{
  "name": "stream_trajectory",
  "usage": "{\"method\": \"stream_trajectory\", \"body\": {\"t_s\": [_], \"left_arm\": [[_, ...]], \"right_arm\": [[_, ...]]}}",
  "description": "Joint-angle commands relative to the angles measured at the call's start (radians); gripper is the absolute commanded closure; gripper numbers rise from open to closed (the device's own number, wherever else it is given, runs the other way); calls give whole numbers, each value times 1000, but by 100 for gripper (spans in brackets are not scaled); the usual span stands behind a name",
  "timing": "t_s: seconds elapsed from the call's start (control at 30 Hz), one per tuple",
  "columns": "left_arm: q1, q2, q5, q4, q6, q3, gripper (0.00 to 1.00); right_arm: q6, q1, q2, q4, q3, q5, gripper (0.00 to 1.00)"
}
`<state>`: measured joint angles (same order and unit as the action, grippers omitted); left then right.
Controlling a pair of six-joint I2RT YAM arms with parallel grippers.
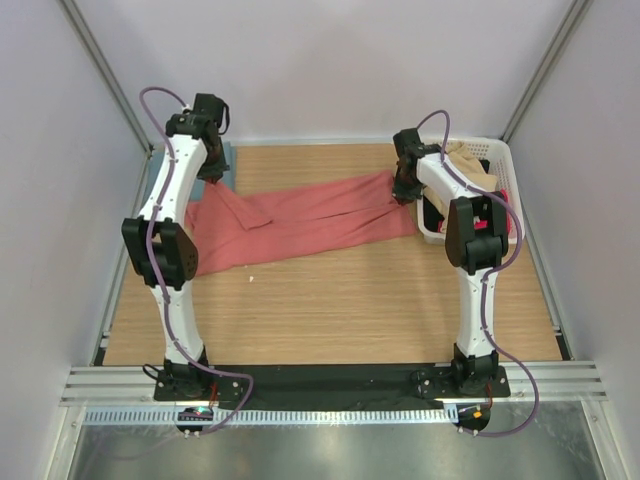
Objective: Fold and stack the t-shirts
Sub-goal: Fold the tshirt
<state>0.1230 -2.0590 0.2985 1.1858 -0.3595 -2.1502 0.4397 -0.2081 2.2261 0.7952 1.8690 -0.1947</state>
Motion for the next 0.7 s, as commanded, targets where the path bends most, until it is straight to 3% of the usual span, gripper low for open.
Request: {"method": "stream_trajectory", "body": {"t_s": [0.0,0.3,0.37,0.5,0.6,0.67], "left_arm": [[-5,-27,-27,-26,-4,-62,100],[-9,-90,16,-40,11,-77,100],[-11,-96,31,-43,10,-80,93],[-16,-118,83,-46,17,-137,70],[-19,-109,137,-22,-4,-163,40],[-19,-44,157,-26,-21,-136,29]], "right_arm": [[-4,13,6,-11,30,-12,92],[-6,13,7,-11,36,15,81],[-7,13,7,-7,50,24,77],[-9,12,1,18,96,40,69],[-18,4,-16,44,142,38,63],[-33,-2,-42,62,163,32,60]]}}
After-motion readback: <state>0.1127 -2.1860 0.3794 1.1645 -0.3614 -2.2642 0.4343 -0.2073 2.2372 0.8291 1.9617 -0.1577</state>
